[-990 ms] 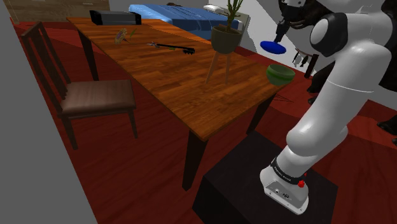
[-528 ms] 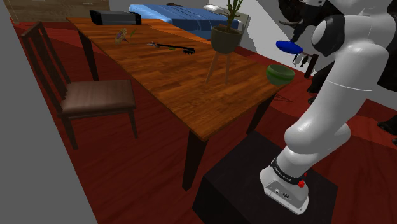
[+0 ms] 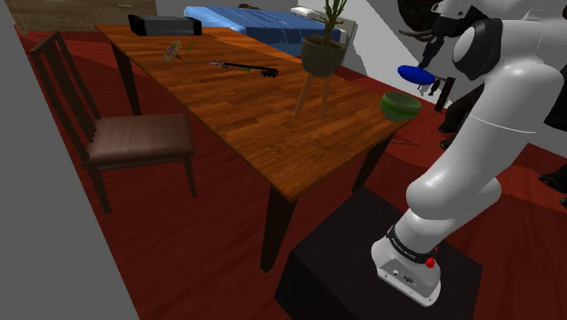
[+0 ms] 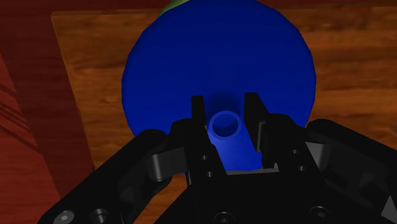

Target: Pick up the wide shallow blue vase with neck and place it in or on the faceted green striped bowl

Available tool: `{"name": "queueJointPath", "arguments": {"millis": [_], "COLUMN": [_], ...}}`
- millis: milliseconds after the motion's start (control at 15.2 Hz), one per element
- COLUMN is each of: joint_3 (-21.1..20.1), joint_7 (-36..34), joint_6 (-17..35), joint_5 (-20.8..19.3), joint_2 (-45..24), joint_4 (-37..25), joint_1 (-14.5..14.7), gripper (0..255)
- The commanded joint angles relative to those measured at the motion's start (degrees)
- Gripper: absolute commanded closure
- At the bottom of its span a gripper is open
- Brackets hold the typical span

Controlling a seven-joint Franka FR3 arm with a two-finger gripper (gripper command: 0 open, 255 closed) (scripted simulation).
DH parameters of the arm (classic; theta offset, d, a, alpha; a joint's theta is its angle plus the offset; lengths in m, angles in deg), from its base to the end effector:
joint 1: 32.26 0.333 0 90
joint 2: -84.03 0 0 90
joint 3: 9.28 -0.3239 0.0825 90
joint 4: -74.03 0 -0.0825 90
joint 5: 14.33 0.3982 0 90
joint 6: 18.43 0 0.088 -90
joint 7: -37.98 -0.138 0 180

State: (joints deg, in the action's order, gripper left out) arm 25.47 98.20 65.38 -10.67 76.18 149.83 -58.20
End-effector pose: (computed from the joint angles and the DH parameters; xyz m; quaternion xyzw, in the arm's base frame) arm 0.3221 -0.4997 0.6440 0.9999 0.0025 0.0003 0.0152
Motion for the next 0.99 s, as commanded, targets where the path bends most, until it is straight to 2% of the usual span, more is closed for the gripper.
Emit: {"name": "queueJointPath", "arguments": {"millis": [0,924], "joint_3": [-0.2,-0.8], "joint_7": [-0.4,-1.8], "joint_6": [2.1,13.6], "joint_5": [-0.6,-2.7], "joint_2": [0.9,4.5], "joint_4": [2.8,17.3], "joint_1": [0.4,1.8], "gripper": [255,255]}}
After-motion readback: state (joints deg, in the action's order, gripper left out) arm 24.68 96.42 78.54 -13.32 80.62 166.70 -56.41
